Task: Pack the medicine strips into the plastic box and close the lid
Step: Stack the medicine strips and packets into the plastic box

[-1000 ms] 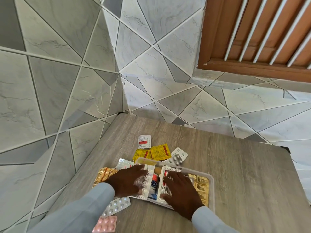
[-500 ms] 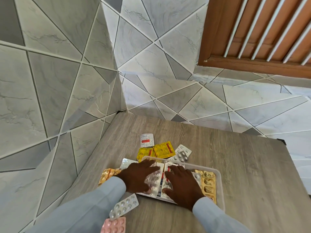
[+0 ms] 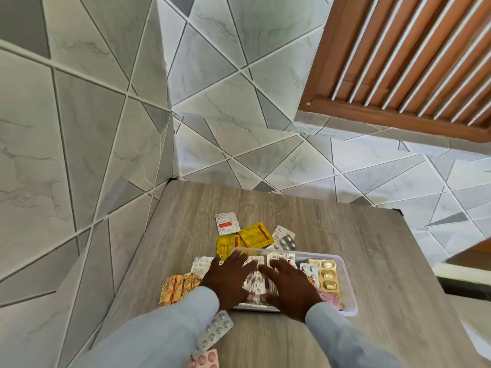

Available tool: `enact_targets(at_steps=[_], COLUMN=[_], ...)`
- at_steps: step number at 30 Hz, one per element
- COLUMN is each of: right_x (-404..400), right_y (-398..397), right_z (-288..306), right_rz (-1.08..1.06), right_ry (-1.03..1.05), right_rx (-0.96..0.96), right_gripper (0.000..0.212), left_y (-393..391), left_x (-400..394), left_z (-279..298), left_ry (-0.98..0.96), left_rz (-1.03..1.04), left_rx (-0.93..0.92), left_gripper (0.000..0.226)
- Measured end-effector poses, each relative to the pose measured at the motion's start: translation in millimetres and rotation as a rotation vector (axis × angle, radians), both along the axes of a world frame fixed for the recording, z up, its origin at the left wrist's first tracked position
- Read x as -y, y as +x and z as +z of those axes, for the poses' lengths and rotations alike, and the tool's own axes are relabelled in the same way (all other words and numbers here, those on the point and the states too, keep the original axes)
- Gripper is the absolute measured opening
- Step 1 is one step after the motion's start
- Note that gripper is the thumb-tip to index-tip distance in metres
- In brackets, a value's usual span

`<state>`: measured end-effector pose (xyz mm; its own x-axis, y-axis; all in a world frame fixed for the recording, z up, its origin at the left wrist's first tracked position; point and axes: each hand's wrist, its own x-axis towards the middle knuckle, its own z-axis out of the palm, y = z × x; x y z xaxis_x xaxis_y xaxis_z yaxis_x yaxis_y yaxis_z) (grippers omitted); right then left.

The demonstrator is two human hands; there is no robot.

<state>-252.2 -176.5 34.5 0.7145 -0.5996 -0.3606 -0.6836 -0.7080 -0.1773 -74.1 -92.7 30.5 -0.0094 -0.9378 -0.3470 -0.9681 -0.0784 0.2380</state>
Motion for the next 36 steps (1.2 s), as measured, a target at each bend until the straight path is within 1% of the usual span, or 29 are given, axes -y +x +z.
enact_targets(at_steps=[4, 7, 12, 17, 20, 23, 25, 29, 34, 36], right_x=[0, -2, -1, 4, 5, 6, 7, 5, 0, -1], right_y=[2, 3, 7, 8, 5, 0, -4, -9, -4, -2], right_z=[5, 8, 7, 8, 9, 9, 9, 3, 2, 1], right_rz=[-0.012, -0.007, -0.001, 0.028, 0.014, 0.0, 0.009, 0.032, 0.02, 0.014], right_ry=[0.024, 0.005, -0.014, -0.035, -0.002, 0.0, 0.009, -0.005, -0.047, -0.057], right_rx=[-0.022, -0.026, -0.048, -0.057, 0.009, 0.094, 0.121, 0.11, 0.101, 0.101], right_gripper=[0.074, 0.073, 0.077, 0.079, 0.072, 0.064, 0.062, 0.061, 0.056, 0.056], left_y=[16, 17, 7, 2, 1, 4, 6, 3, -2, 0], left_x=[4, 4, 8, 12, 11, 8, 6, 1, 2, 2], left_z=[5, 5, 7, 15, 18, 20, 23, 27, 28, 28], left_ry=[0.084, 0.082, 0.099, 0.094, 0.085, 0.072, 0.082, 0.112, 0.1, 0.095], left_rz=[-0.071, -0.082, -0.072, -0.055, -0.01, 0.091, 0.096, 0.079, 0.07, 0.062], left_rx=[-0.036, 0.028, 0.107, 0.145, 0.078, -0.099, -0.15, -0.102, -0.085, -0.086], left_gripper=[0.078, 0.081, 0.086, 0.088, 0.083, 0.072, 0.071, 0.079, 0.083, 0.08])
